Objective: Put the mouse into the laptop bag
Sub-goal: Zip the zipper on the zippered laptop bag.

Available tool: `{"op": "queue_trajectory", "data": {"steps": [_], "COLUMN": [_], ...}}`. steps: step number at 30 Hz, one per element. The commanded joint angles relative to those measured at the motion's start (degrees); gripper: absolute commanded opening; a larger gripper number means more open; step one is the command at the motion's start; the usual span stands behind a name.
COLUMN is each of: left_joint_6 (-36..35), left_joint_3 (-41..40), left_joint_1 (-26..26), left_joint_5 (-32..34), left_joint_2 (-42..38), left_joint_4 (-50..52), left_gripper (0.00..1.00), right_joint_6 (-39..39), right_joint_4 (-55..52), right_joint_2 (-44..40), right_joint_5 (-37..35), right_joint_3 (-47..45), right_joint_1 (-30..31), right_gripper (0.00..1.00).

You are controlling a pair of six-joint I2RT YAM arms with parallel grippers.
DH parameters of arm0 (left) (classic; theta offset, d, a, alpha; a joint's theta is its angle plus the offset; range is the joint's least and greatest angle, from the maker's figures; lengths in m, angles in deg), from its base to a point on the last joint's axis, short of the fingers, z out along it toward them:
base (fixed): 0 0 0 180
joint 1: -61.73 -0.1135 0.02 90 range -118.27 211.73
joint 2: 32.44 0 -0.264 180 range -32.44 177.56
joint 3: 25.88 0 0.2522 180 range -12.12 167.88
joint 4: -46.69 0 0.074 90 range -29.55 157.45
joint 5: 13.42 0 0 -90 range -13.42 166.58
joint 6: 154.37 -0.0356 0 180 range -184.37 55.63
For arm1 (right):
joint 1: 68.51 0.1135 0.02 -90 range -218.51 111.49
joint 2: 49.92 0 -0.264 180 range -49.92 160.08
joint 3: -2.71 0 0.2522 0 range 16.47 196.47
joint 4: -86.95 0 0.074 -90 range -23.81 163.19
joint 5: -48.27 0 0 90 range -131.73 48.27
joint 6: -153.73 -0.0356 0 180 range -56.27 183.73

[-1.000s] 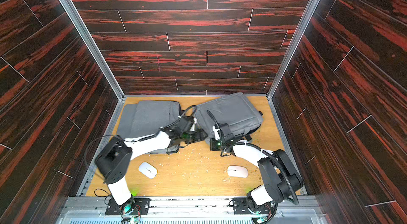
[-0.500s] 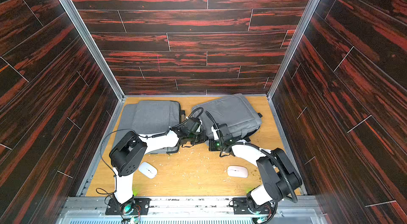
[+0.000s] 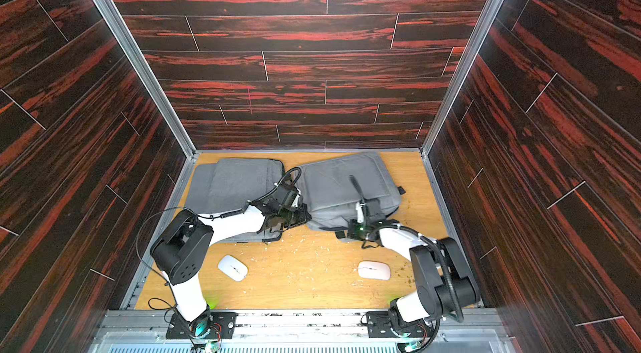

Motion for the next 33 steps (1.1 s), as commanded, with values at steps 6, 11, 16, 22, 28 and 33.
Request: {"op": "queue_trajectory", "data": {"steps": [6, 11, 16, 22, 28, 33], "left_joint_6": [-1.6, -3.8, -4.4, -7.0, -8.6, -10.5], "left_joint_3": [1.8, 0.9, 0.2, 5.1, 10.6, 16.6], "left_joint_1": [-2.7, -3.9, -6.0, -6.7, -7.9, -8.0], "left_joint_5": [4.8, 7.2, 7.5, 7.5, 6.6, 4.4], "left_joint_2": [-2.8, -6.5, -7.5, -2.8, 3.0, 3.8], "left_joint_4": [3.2, 6.0, 6.7, 9.2, 9.1, 11.1], "left_gripper": [0.0, 0.0, 0.0, 0.0, 0.08, 0.59], "right_joint_6": [-2.4, -1.0, -0.4, -1.3, -1.9, -2.6], "right_joint_4": [-3.1, -2.7, -5.3, -6.5, -7.3, -8.7], "right_joint_2": [-1.2, -1.8, -4.2, -8.1, -12.0, -15.6], "right_joint_5": [-1.2, 2.9, 3.2, 5.5, 8.6, 8.1], "right_joint_3": [-1.1, -1.4, 1.7, 3.1, 0.4, -2.3], "right_joint_1": [-0.7, -10.9, -20.1, -25.0, -24.3, -21.0], "right_gripper": [0.0, 0.0, 0.0, 0.0, 0.0, 0.0]}}
